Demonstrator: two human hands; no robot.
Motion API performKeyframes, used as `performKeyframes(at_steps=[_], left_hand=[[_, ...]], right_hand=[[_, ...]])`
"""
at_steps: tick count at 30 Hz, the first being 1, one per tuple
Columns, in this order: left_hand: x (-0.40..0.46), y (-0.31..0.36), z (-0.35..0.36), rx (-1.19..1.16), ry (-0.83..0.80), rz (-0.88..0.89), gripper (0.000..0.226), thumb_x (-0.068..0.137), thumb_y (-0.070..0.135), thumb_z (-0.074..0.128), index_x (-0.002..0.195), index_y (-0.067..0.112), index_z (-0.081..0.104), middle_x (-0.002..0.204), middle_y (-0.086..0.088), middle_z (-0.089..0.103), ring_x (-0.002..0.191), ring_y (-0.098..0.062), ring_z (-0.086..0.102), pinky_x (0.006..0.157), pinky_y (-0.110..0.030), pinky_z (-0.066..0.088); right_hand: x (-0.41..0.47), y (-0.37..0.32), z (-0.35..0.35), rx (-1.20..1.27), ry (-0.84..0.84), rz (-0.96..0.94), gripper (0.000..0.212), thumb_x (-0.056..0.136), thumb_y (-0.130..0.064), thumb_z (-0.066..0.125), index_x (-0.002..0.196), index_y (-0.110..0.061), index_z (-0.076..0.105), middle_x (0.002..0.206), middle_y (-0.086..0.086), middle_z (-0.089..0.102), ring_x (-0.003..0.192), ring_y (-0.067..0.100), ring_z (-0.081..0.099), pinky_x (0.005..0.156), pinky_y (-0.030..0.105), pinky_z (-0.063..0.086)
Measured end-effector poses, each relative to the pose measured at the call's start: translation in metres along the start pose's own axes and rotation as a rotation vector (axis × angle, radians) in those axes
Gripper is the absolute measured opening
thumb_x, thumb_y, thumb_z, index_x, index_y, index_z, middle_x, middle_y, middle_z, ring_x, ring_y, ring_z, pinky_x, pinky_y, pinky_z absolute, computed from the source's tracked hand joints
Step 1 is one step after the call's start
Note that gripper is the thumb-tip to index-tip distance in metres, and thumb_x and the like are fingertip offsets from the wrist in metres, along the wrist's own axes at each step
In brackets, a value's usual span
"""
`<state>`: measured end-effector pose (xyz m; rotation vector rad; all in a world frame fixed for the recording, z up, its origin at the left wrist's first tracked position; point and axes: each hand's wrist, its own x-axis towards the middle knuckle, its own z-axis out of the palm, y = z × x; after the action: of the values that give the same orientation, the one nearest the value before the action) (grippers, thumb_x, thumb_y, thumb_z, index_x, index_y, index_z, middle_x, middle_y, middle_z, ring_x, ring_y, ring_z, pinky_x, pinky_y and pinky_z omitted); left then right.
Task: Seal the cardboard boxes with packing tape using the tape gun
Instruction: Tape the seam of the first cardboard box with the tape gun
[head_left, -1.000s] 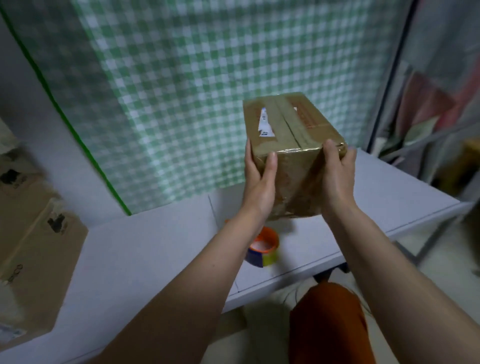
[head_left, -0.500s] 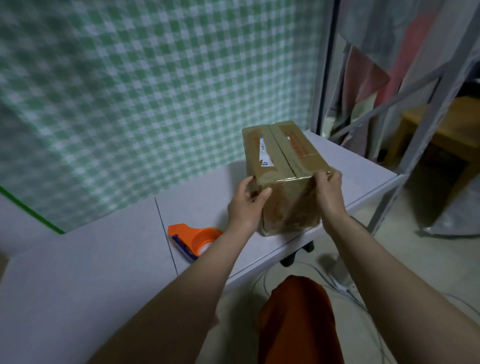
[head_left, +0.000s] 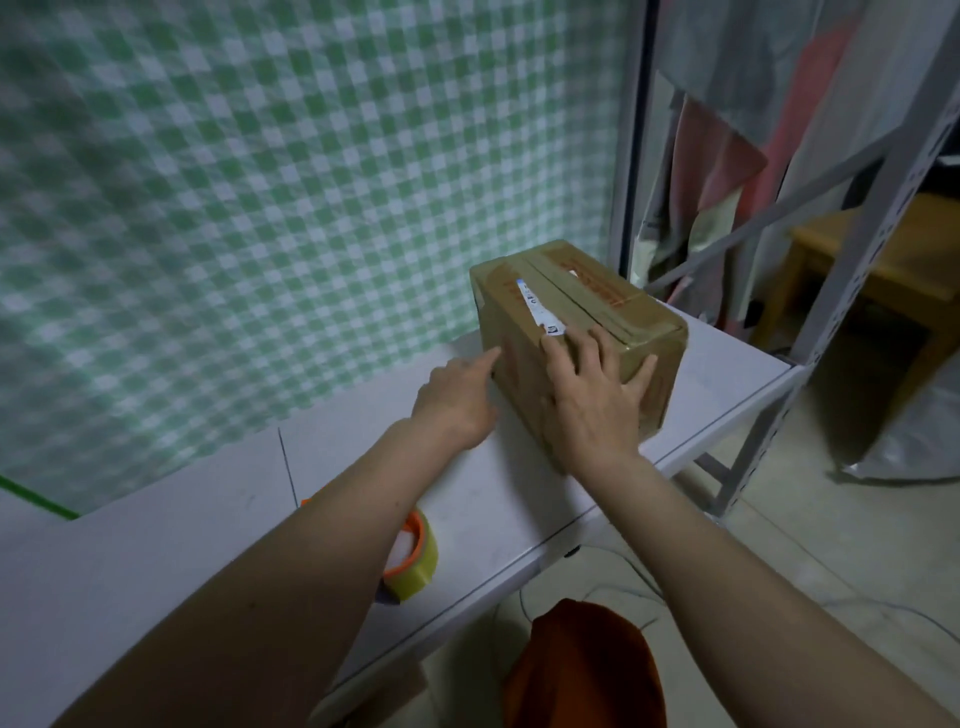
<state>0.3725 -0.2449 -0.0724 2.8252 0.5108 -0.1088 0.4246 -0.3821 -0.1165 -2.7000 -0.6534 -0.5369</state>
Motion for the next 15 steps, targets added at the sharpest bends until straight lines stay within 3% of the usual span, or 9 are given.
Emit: performKeyframes(at_steps=[6,10,15], left_hand=[[0.047,0.011,-0.007,0.191,0.035,0.024,0.072,0.092,0.038,0.057,0.15,0.029,0.017,0.142,-0.01,0.039,0.128,-0.03,0.038,0.099,-0.039,0.037],[0.08,0.013,-0.003,0.227,0.044,0.018,0.073,0.092,0.041,0.056,0.151,0.028,0.015,0.143,-0.009,0.038,0.13,-0.029,0.036,0.101,-0.038,0.035],[0.099,0.008,0.009,0.214,0.024,-0.002,0.076,0.093,0.042,0.055,0.152,0.027,0.011,0.147,-0.009,0.033,0.135,-0.028,0.031,0.106,-0.037,0.031]], right_hand=[[0.064,0.042,0.016,0.095,-0.004,0.059,0.066,0.084,-0.008,0.063,0.14,-0.025,0.033,0.147,0.008,0.026,0.142,0.028,0.009,0.106,0.071,0.003],[0.108,0.068,0.029,0.111,0.005,0.088,0.066,0.085,-0.01,0.064,0.141,-0.025,0.032,0.144,0.009,0.027,0.141,0.028,0.011,0.109,0.069,0.001],[0.15,0.082,0.046,0.124,-0.003,0.136,0.068,0.085,0.002,0.057,0.142,-0.025,0.029,0.146,0.009,0.022,0.144,0.027,0.002,0.111,0.066,-0.002]])
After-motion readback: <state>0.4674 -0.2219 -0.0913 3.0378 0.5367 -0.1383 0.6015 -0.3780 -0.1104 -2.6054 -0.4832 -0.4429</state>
